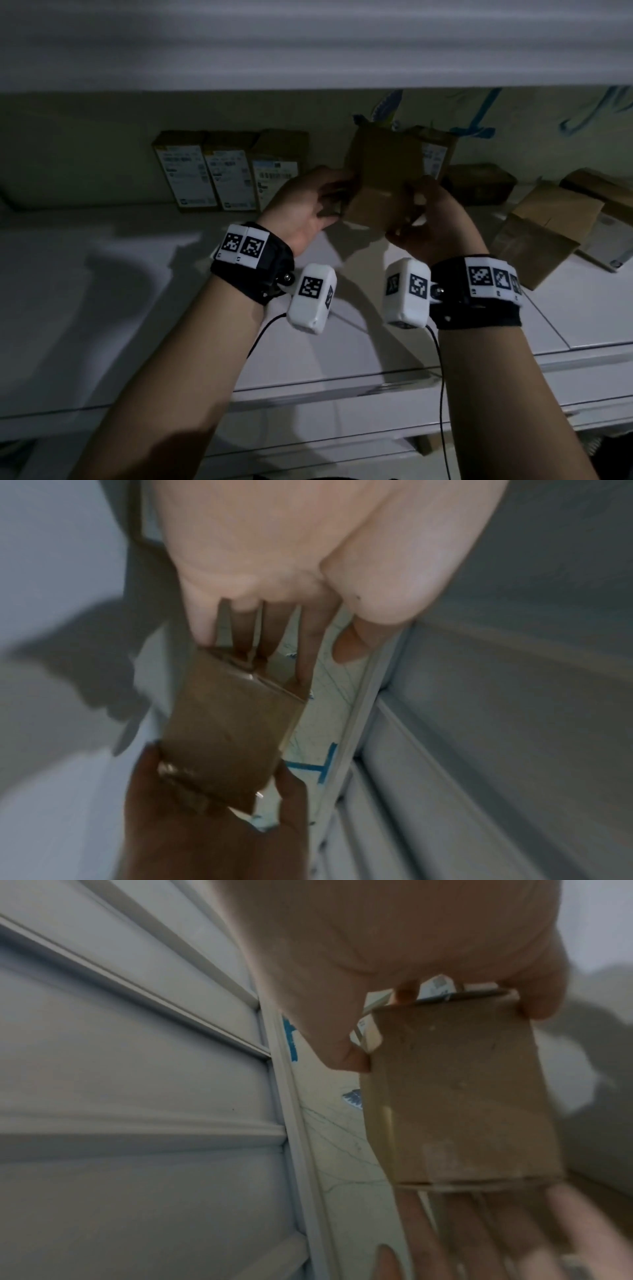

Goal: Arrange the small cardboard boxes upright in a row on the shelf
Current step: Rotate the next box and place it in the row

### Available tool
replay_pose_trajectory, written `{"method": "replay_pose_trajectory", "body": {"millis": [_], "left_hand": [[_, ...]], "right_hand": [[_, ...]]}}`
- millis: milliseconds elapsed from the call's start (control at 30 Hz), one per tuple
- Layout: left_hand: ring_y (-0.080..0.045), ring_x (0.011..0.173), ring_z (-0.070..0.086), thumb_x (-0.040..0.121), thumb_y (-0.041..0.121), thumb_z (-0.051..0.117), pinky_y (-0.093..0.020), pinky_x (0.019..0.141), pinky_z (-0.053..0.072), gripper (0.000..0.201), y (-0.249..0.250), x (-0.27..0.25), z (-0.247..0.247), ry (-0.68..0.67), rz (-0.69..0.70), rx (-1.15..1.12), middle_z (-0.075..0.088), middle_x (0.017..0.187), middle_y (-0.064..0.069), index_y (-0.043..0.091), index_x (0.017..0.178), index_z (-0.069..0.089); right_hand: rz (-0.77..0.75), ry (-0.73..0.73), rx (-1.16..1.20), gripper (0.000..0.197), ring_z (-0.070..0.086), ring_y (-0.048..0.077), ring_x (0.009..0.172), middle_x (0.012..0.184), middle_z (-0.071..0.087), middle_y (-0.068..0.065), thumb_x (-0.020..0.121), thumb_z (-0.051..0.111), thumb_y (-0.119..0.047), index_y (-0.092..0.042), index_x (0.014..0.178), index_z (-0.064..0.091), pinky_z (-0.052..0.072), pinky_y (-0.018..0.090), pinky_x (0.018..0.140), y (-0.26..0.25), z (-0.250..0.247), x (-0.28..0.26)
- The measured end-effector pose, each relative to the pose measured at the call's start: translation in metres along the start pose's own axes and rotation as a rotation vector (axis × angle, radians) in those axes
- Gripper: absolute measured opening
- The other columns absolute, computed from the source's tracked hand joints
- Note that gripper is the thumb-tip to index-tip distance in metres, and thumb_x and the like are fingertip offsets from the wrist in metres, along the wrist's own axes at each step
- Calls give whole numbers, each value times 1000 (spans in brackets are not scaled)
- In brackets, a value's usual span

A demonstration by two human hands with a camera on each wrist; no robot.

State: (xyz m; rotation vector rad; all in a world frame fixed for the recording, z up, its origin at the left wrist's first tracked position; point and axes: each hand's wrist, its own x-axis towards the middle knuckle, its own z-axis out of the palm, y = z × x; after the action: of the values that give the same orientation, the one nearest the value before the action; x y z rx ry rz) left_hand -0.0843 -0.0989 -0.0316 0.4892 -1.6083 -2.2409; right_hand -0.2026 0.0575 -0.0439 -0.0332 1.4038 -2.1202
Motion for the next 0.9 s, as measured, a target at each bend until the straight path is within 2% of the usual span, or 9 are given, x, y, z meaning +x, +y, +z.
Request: {"method": "replay_pose_trajectory", "body": {"millis": [67, 133, 200, 300, 367, 500, 600, 767, 900], "left_hand": [[-26, 114, 66, 99, 26, 62, -48, 109, 47, 21, 6, 2, -8, 2, -5, 81, 76, 111, -4, 16, 112, 75], [-26, 113, 66, 99, 30, 62, -45, 102, 48, 23, 11, 8, -17, 95, 3, 171, 75, 110, -3, 17, 114, 74], [-22, 106, 65, 99, 30, 60, -42, 99, 46, 17, 13, 15, -26, 192, 7, 215, 75, 104, 0, 20, 105, 72], [-13, 97, 63, 100, 28, 56, -37, 90, 42, 14, 12, 26, -34, 232, -11, 251, 76, 96, 7, 27, 95, 68], [-12, 102, 64, 100, 28, 56, -34, 88, 42, 14, 11, 32, -34, 217, -17, 255, 78, 104, 7, 26, 102, 70], [-16, 120, 61, 101, 30, 54, -33, 87, 43, 23, 9, 37, -33, 187, -40, 202, 76, 126, 4, 24, 116, 70], [-15, 120, 61, 103, 30, 50, -34, 90, 42, 27, 8, 38, -32, 199, -38, 191, 74, 128, 5, 24, 121, 69], [-20, 120, 64, 99, 40, 59, -38, 97, 45, 33, 11, 30, -18, 196, -8, 273, 73, 128, 1, 24, 124, 73], [-24, 115, 67, 105, 50, 46, -40, 100, 47, 39, 15, 11, -2, 71, -14, 243, 72, 129, 0, 27, 127, 70]], "right_hand": [[-3, -4, 23, 37, 67, 35, 120, 126, 69, 15, 86, 76, -27, -18, 121, 67, 55, 56, 102, 5, -1, -2], [8, -20, 25, 47, 70, 33, 116, 125, 73, 11, 87, 77, -27, -19, 132, 65, 59, 49, 94, 9, -1, -5], [23, -35, 24, 53, 73, 33, 113, 123, 77, 9, 85, 78, -29, -22, 136, 65, 59, 46, 88, 13, -2, -6], [4, -31, 18, 50, 74, 32, 112, 107, 83, 2, 89, 76, -28, -23, 137, 65, 58, 47, 91, 14, -6, -8], [1, -41, 17, 45, 73, 31, 113, 101, 82, 1, 93, 73, -27, -22, 137, 64, 54, 49, 97, 12, -8, -10], [20, -35, 29, 54, 65, 32, 120, 123, 69, 7, 91, 75, -27, -20, 143, 60, 50, 52, 107, 8, -14, -12], [20, -35, 1, 58, 67, 31, 120, 129, 70, 9, 88, 77, -30, -23, 143, 60, 52, 49, 104, 5, -16, -12], [-48, -30, -123, 65, 73, 32, 116, 123, 77, 13, 73, 86, -36, -16, 131, 66, 53, 50, 106, 8, -22, -11], [-120, -85, -146, 54, 78, 28, 107, 110, 82, 9, 84, 86, -27, -10, 130, 65, 59, 46, 102, 8, -24, -12]]}}
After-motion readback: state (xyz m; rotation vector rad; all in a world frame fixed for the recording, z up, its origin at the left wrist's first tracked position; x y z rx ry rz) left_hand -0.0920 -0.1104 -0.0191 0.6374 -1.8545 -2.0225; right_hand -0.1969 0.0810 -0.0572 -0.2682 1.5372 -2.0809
